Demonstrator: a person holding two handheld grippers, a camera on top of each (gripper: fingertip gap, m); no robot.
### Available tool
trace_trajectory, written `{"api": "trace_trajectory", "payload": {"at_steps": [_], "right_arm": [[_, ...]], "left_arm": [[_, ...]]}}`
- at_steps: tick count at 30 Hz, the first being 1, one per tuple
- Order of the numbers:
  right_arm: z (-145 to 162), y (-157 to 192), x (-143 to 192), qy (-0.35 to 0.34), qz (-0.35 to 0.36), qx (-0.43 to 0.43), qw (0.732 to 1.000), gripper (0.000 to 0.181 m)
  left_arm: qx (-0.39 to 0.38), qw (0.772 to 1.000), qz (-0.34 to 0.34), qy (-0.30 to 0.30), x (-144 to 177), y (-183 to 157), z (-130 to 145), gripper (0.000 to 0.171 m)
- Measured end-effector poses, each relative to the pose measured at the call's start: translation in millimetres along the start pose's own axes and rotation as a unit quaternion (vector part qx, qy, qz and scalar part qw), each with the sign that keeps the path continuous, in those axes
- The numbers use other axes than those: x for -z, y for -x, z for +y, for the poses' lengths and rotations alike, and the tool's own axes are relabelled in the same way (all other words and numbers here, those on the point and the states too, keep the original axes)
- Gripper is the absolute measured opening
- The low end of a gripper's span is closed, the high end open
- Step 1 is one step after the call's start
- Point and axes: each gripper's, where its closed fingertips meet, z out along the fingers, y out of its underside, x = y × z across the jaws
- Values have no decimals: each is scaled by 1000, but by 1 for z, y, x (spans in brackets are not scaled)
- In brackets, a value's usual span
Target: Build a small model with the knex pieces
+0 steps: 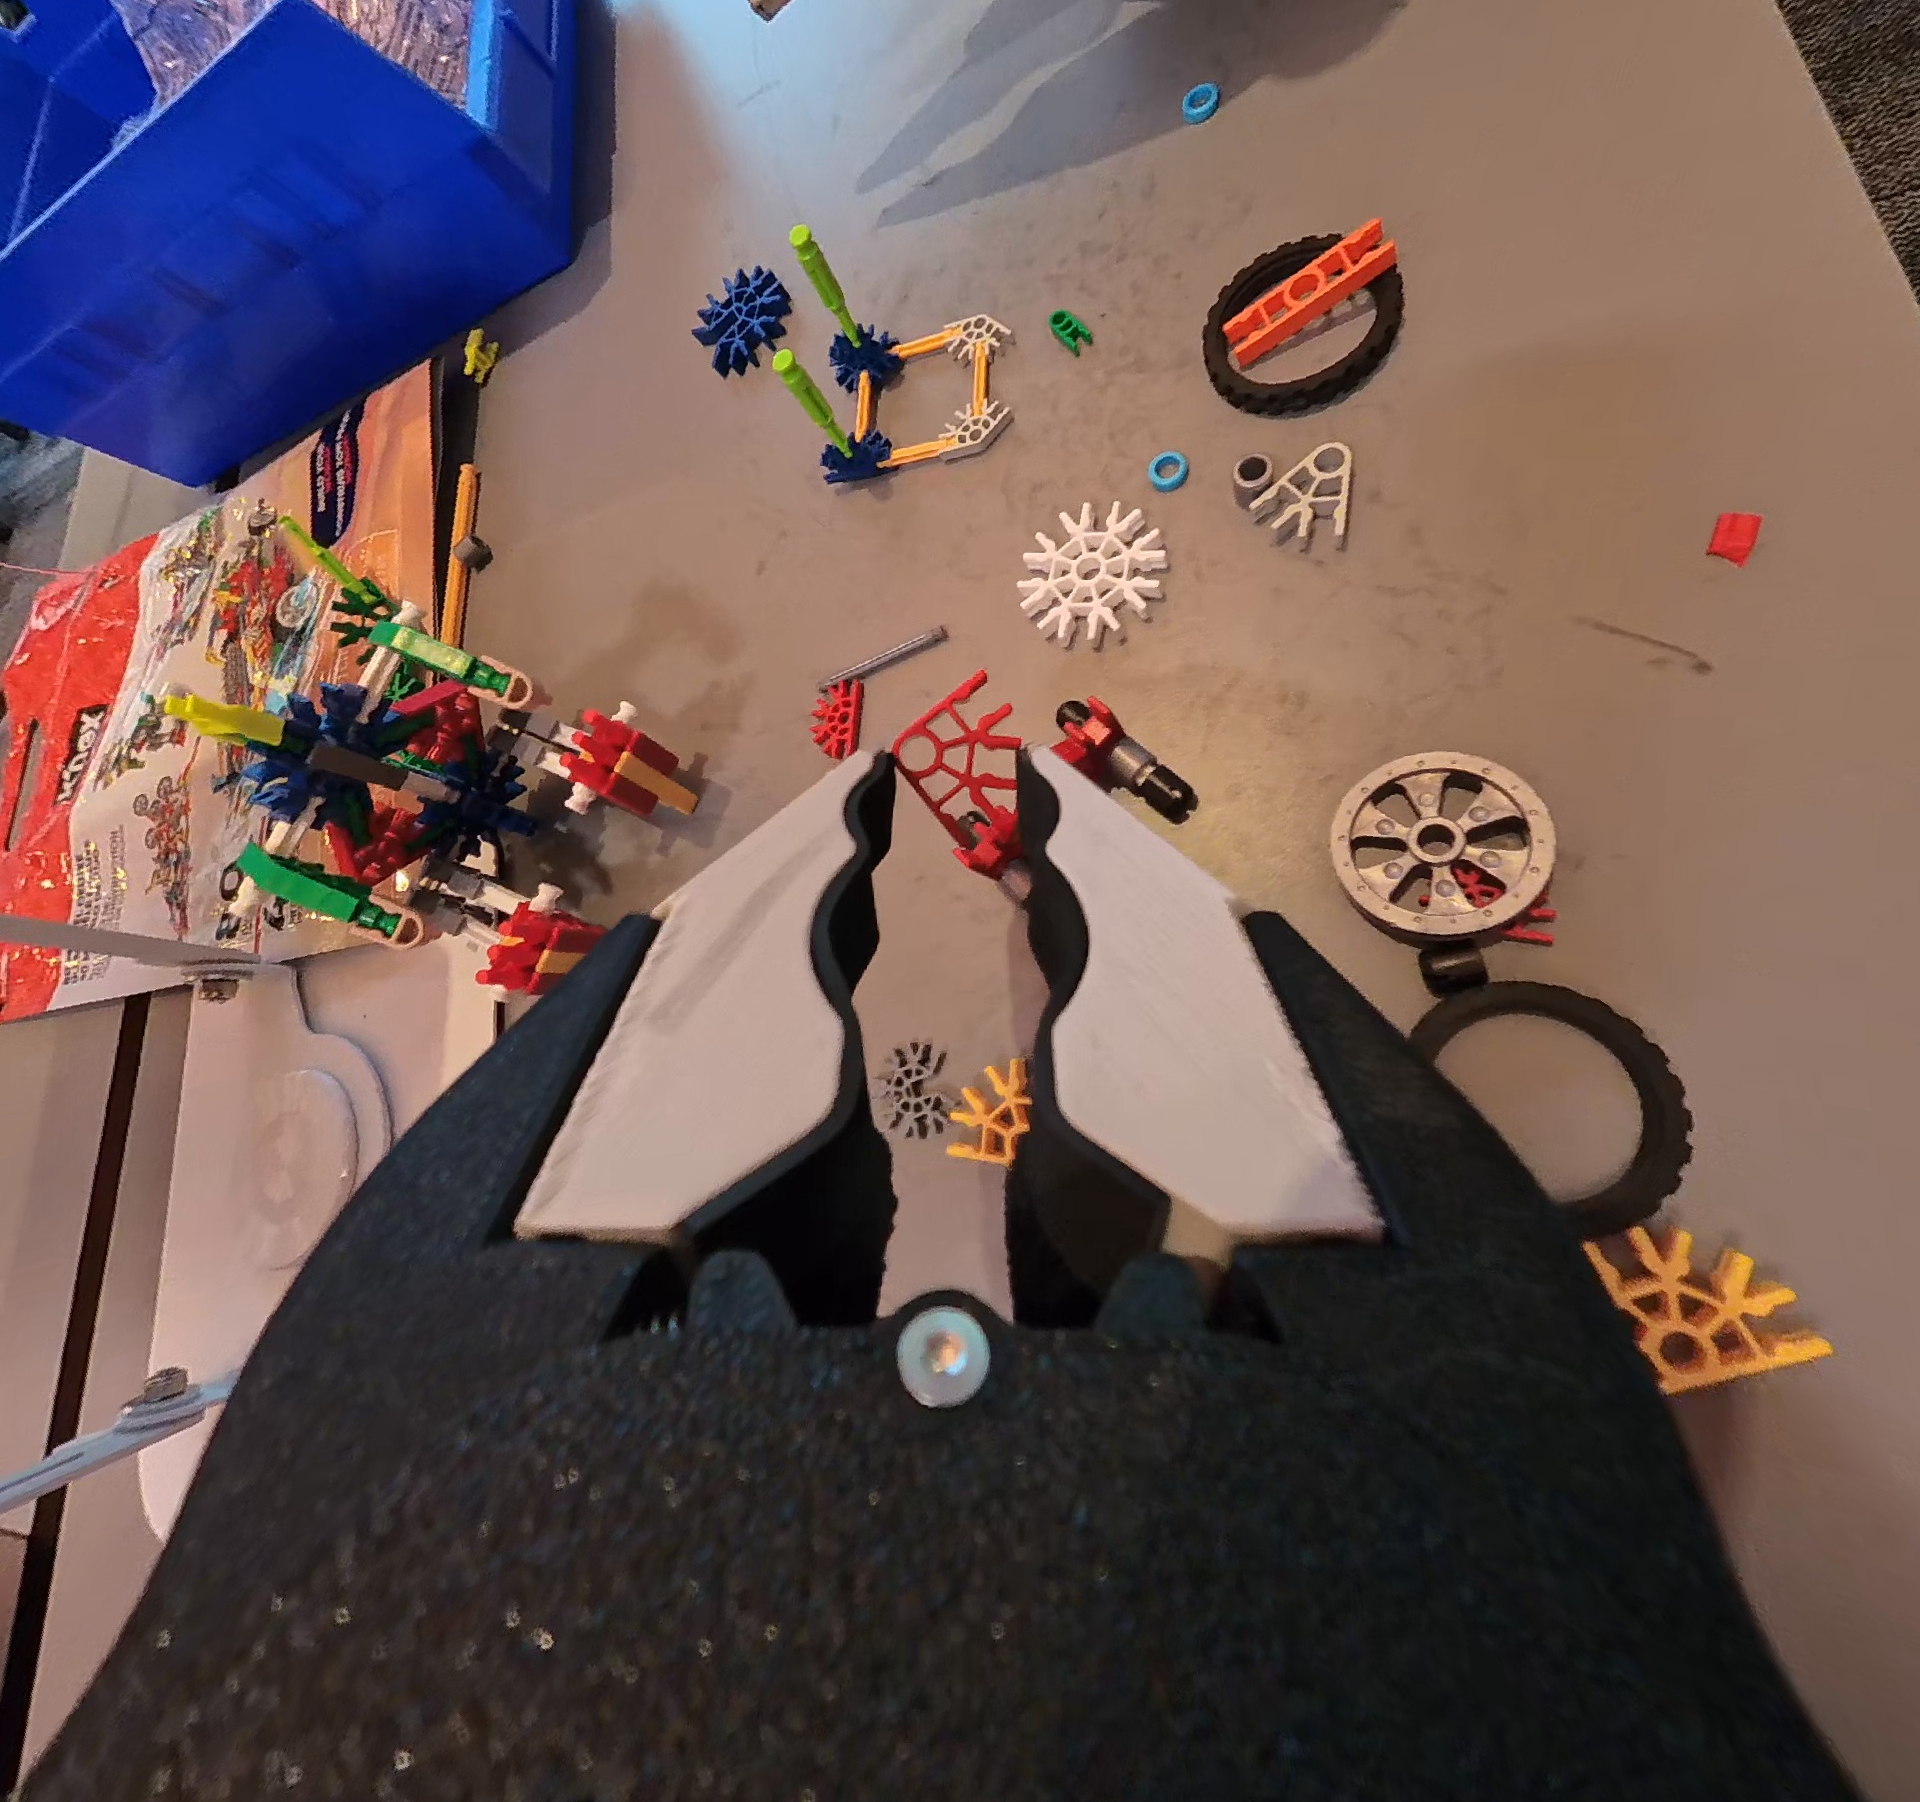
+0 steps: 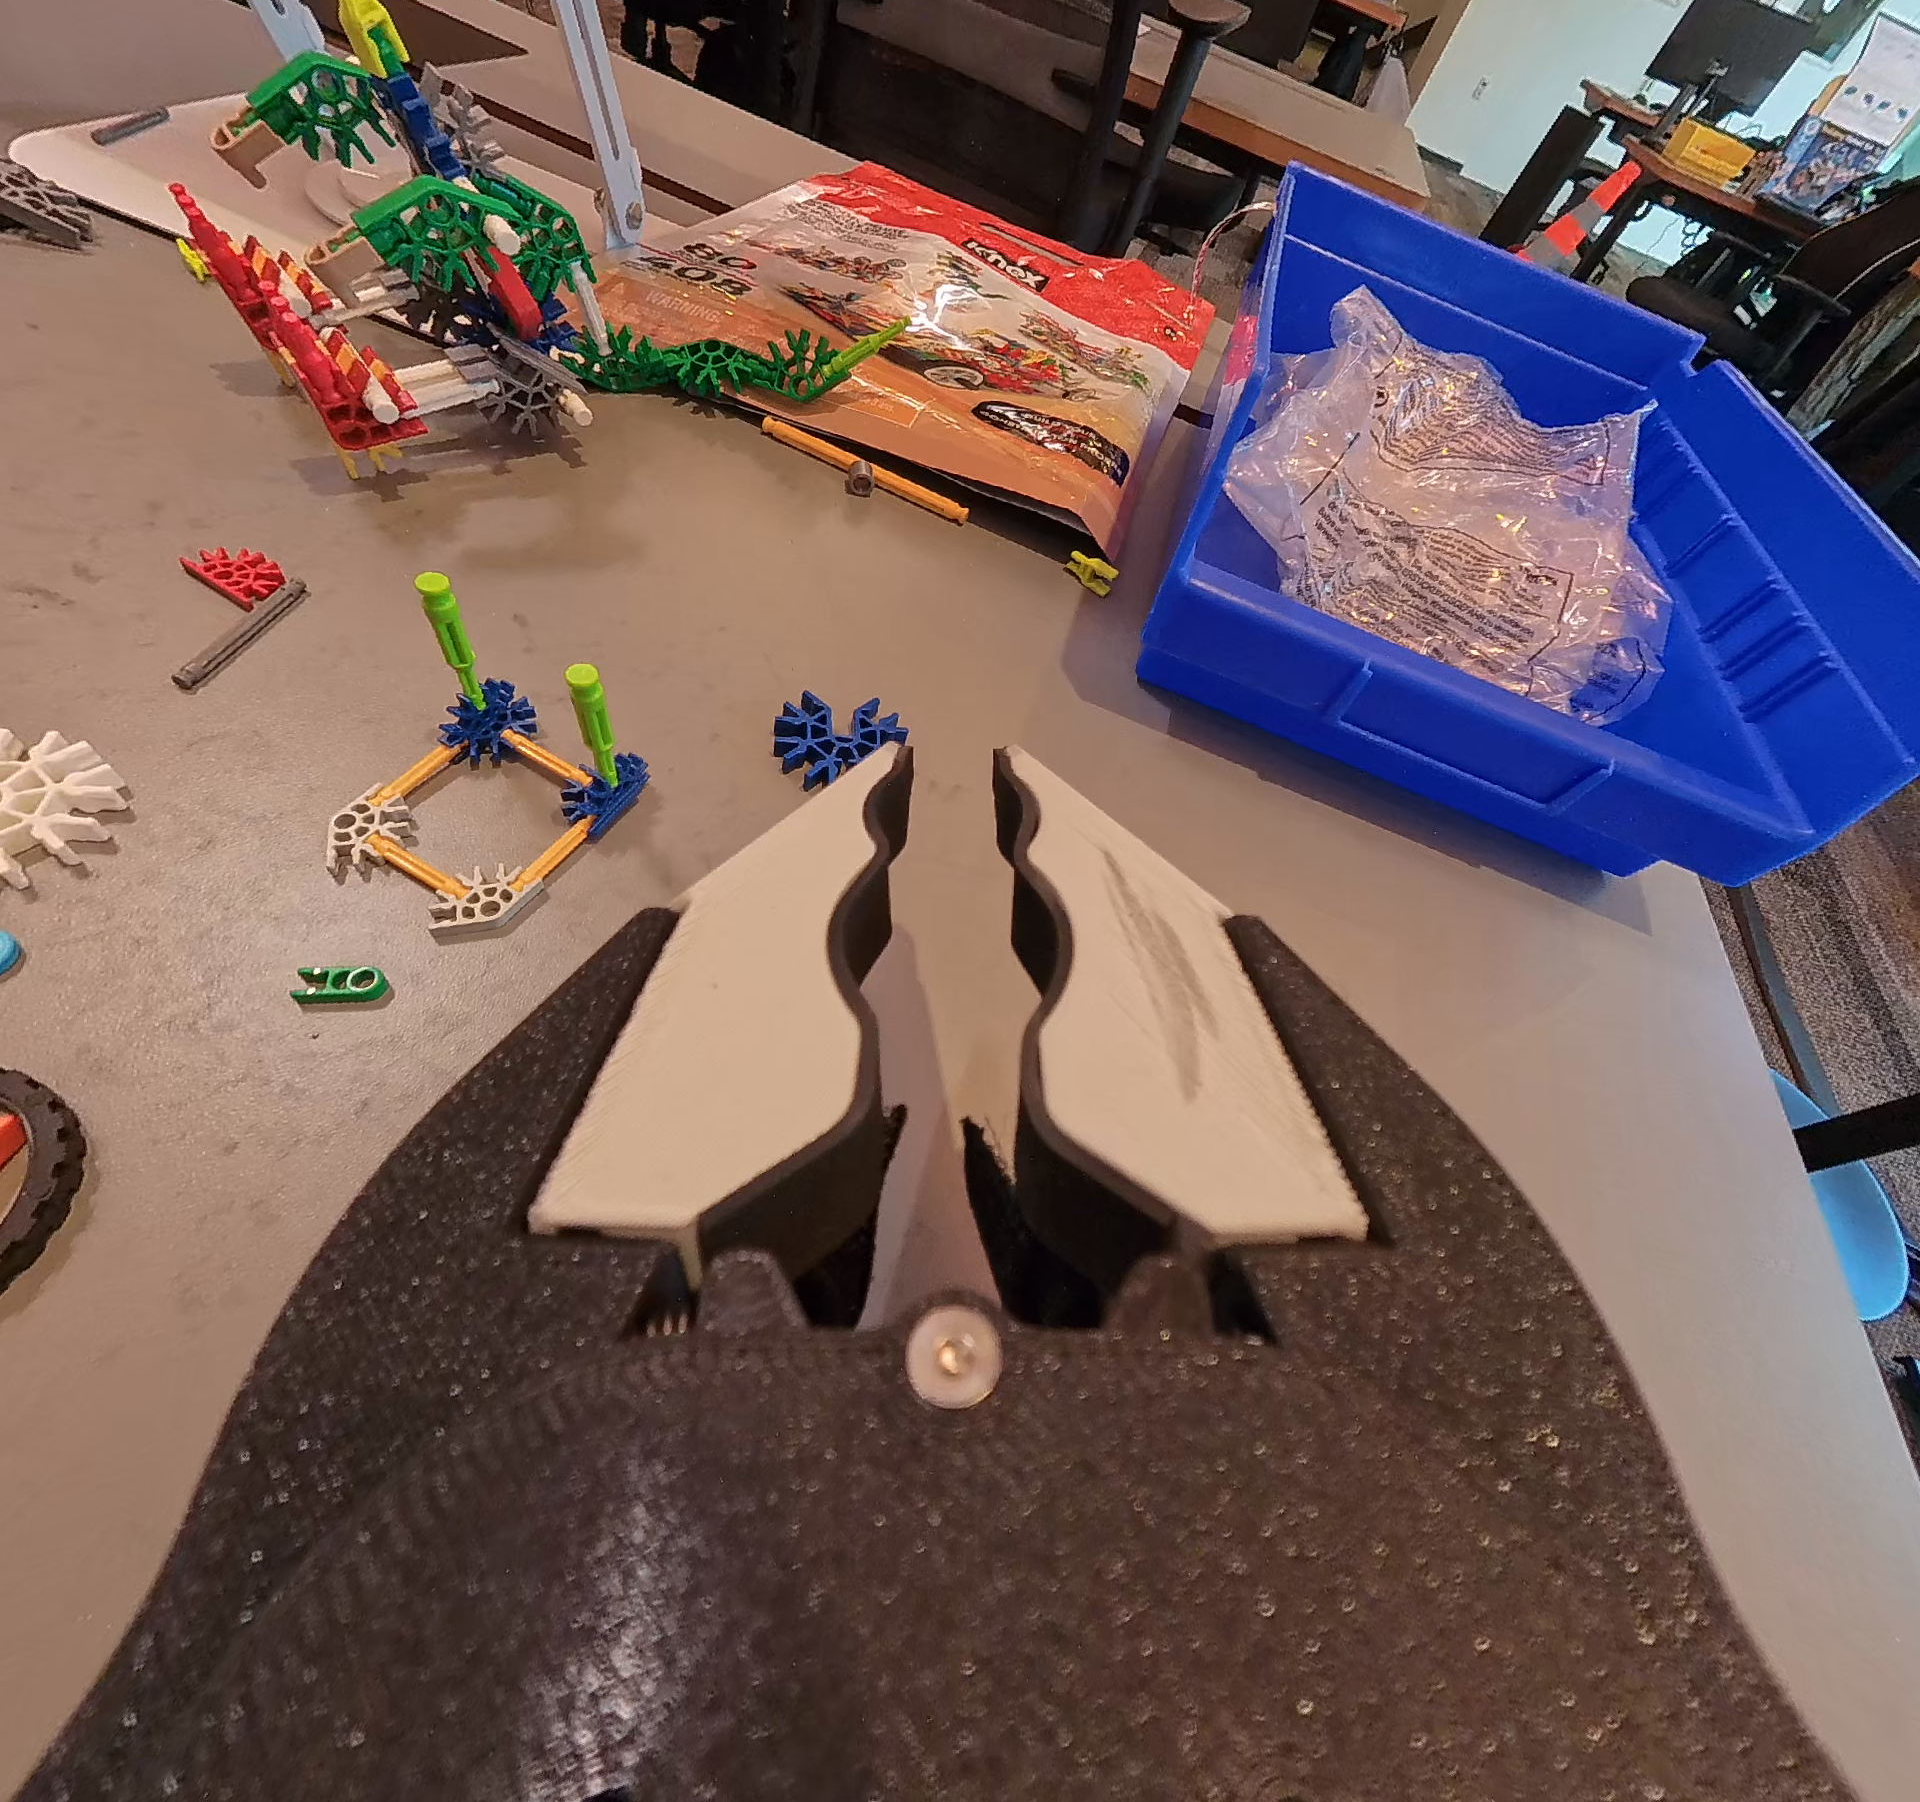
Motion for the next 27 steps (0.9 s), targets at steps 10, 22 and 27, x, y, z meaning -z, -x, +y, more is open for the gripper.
{"api": "trace_trajectory", "payload": {"at_steps": [10,22,27], "right_arm": [[0,0,0,-1,0,0,1000,15],[0,0,0,-1,0,0,1000,15],[0,0,0,-1,0,-1,1000,15]], "left_arm": [[20,999,-39,-9,16,22,4,21],[41,996,-74,-14,29,41,11,21],[42,996,-74,-14,29,42,12,21]]}}
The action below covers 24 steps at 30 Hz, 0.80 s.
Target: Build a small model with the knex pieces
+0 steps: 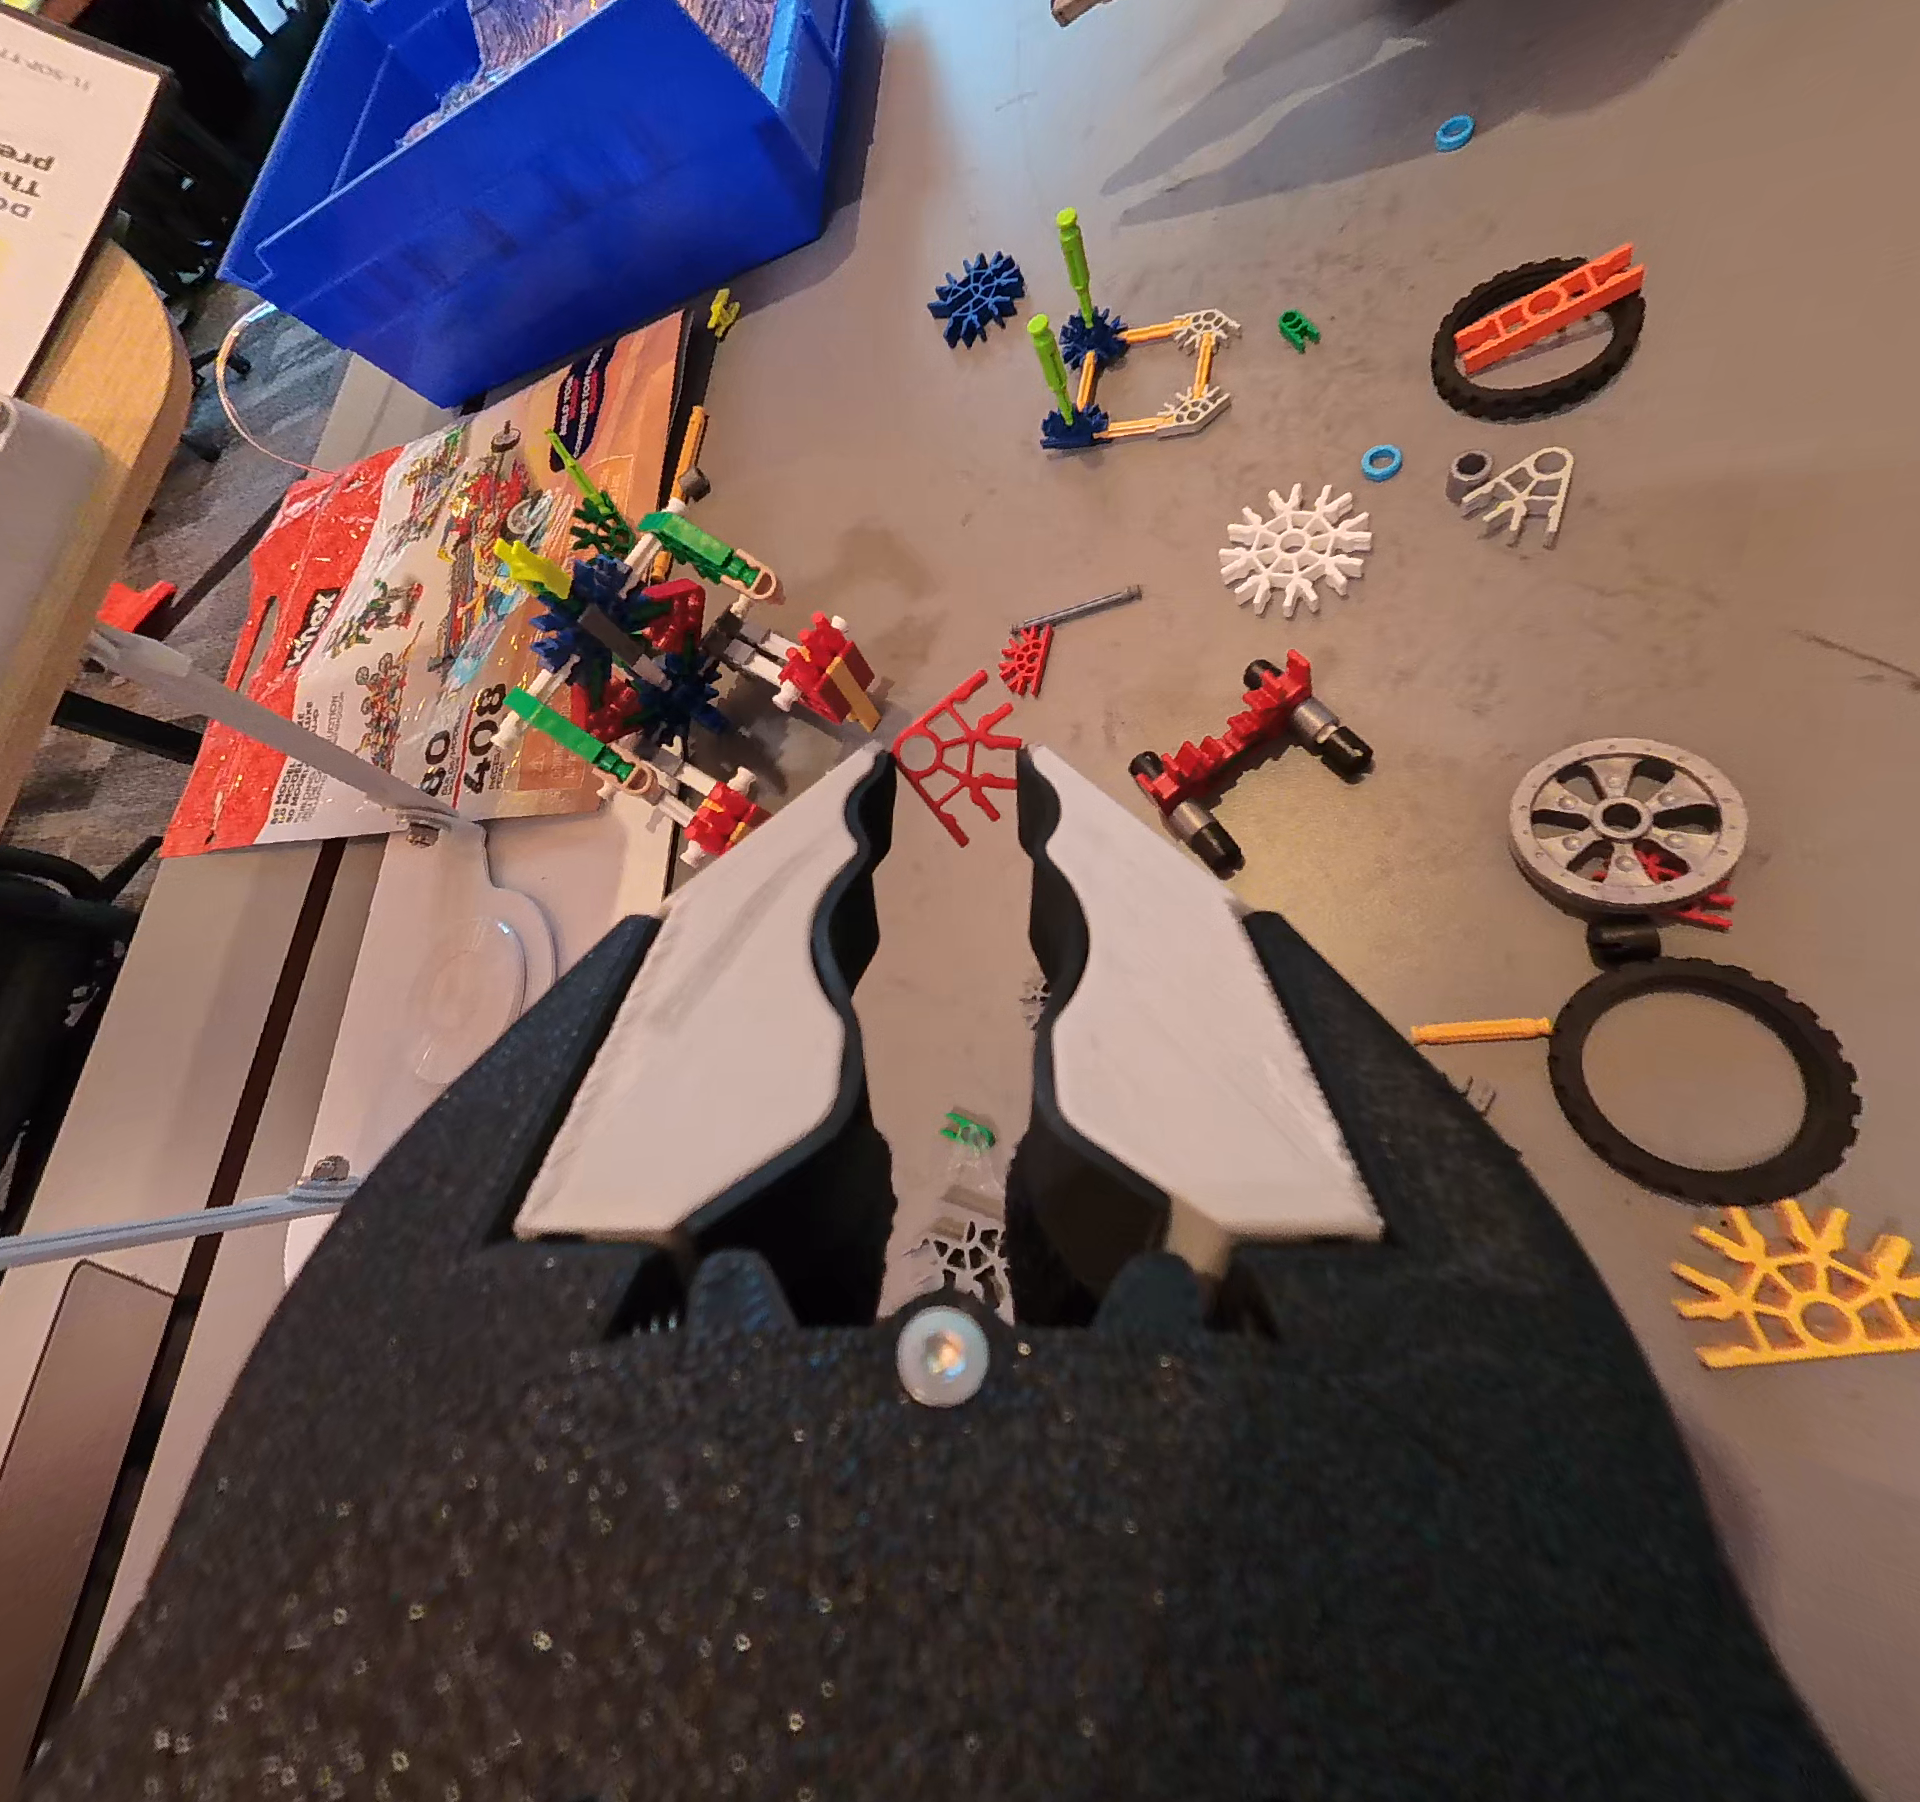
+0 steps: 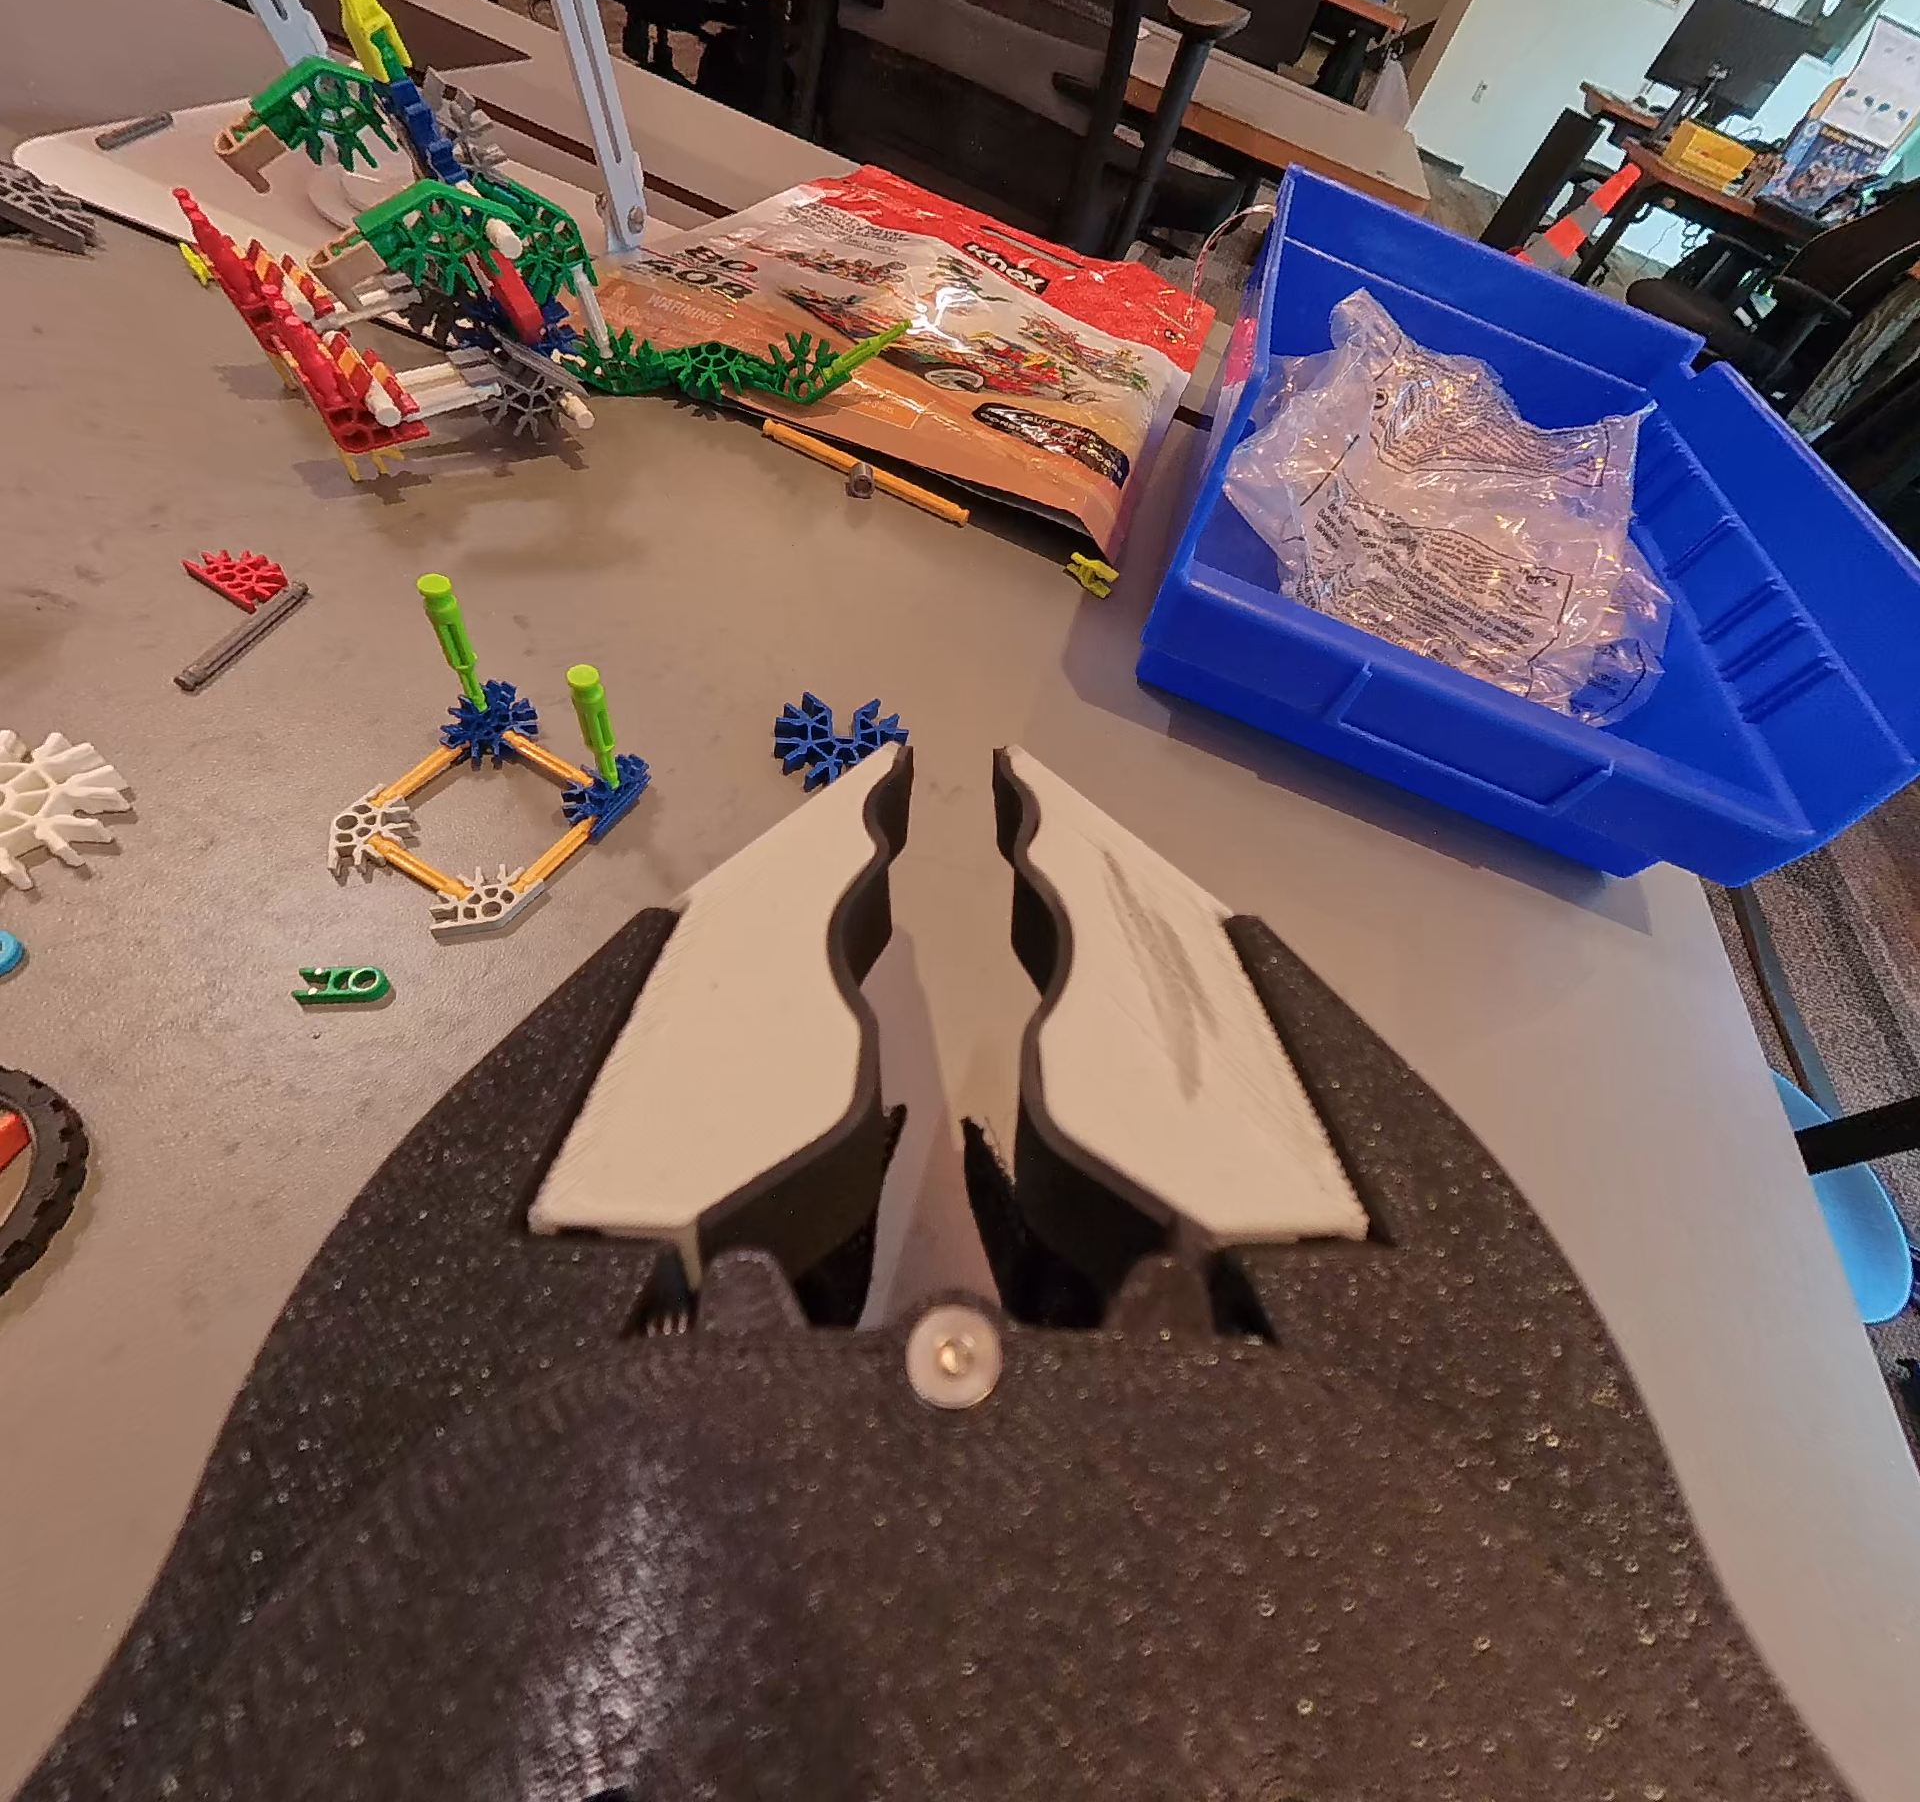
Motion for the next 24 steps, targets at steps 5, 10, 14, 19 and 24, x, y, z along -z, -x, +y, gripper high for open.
{"api": "trace_trajectory", "payload": {"at_steps": [5,10,14,19,24], "right_arm": [[0,0,0,0,0,0,1000,15],[0,0,0,0,0,0,1000,15],[0,0,0,0,0,0,1000,15],[1,1,0,0,1,2,1000,15],[1,1,-1,1,2,4,1000,15]], "left_arm": [[0,1000,3,1,0,-1,1,21],[-1,1000,4,3,0,-2,1,21],[-5,1000,4,-3,0,-3,-2,20],[-14,1000,1,-5,-1,-4,-4,20],[-23,1000,-6,0,0,-3,-4,21]]}}
